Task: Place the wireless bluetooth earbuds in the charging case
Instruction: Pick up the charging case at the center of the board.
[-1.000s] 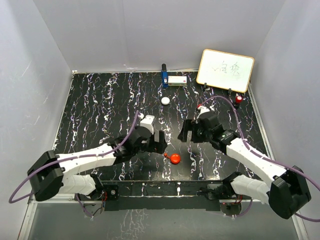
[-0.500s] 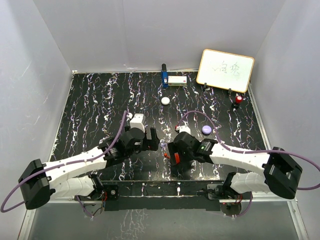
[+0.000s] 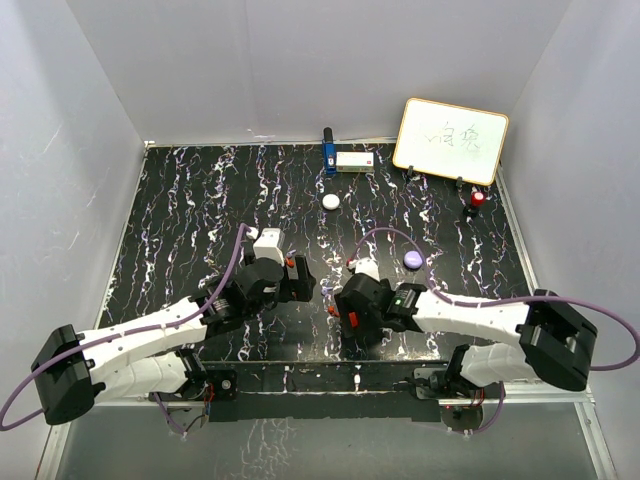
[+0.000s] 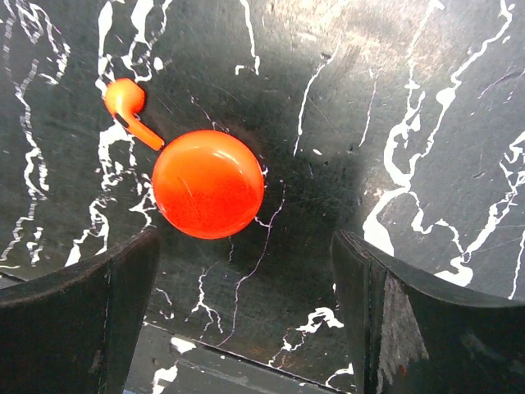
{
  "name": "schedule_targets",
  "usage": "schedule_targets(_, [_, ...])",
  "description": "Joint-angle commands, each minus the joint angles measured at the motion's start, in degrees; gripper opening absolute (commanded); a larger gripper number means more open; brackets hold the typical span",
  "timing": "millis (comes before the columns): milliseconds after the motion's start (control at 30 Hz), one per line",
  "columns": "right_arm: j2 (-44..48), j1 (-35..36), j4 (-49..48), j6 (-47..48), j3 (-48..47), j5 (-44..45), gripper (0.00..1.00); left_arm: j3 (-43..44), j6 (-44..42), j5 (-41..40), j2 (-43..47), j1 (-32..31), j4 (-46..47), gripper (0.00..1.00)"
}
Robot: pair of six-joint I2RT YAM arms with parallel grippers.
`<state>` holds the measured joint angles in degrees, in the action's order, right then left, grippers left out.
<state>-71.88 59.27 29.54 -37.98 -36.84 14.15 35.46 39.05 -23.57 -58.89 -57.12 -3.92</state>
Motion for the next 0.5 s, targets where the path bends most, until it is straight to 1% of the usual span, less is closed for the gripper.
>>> schedule_targets(0, [-2.52, 1.55, -0.85, 0.06, -2.12, 3.06, 0.81, -0.48, -0.02, -1.08, 0.25, 0.17, -0.52, 0.99])
schedule_targets(233, [-5.18, 2.47, -2.13, 0.47, -2.52, 2.65, 0.76, -1.47, 0.28, -1.71, 1.50, 0.16, -0.78, 0.99])
schedule_targets(467, [-8.67, 2.61, -2.21, 1.02, -3.85, 6.01, 0.72, -1.81, 0.26, -1.83, 1.69, 0.19, -0.65, 0.99])
